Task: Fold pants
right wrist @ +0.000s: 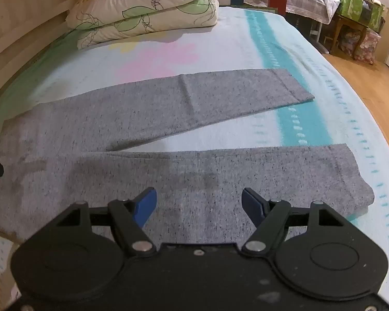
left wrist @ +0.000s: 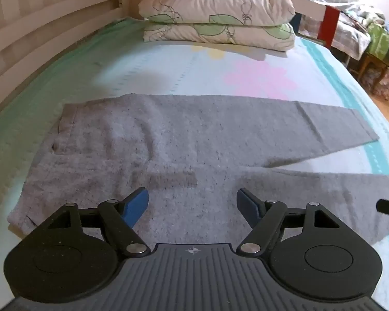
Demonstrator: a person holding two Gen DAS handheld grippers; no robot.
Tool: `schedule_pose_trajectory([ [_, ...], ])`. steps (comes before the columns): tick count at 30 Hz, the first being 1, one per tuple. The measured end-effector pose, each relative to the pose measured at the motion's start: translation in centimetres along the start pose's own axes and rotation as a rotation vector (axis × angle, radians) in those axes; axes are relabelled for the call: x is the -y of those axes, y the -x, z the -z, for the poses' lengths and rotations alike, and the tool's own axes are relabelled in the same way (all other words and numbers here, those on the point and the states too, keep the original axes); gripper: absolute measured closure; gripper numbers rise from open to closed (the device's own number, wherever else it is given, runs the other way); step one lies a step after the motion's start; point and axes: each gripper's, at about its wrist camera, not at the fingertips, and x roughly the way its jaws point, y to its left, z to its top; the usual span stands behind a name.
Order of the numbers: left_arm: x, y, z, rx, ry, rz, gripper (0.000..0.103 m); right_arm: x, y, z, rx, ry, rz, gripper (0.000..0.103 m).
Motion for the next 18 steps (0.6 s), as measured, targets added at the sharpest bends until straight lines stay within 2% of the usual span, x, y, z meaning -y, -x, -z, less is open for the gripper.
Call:
schedule_pose_trajectory([
  [2, -1.3, 0.1, 0.3, 0.006, 0.005, 0.017, 0.029, 0.0, 0.1, 0.1, 0.001, -0.009, 0.003, 0.026],
  [6, -0.1, -0.2, 0.1, -0.018, -0.029, -0.019, 0.029, -0.1, 0.4, 0.4, 0.004, -0.021, 0.011, 0.026],
  [18, 0.2, -0.3, 0.4, -0.027, -0.046, -0.007, 0.029, 0.1, -0.2, 0.0, -0.031, -0.003, 0.007, 0.026],
])
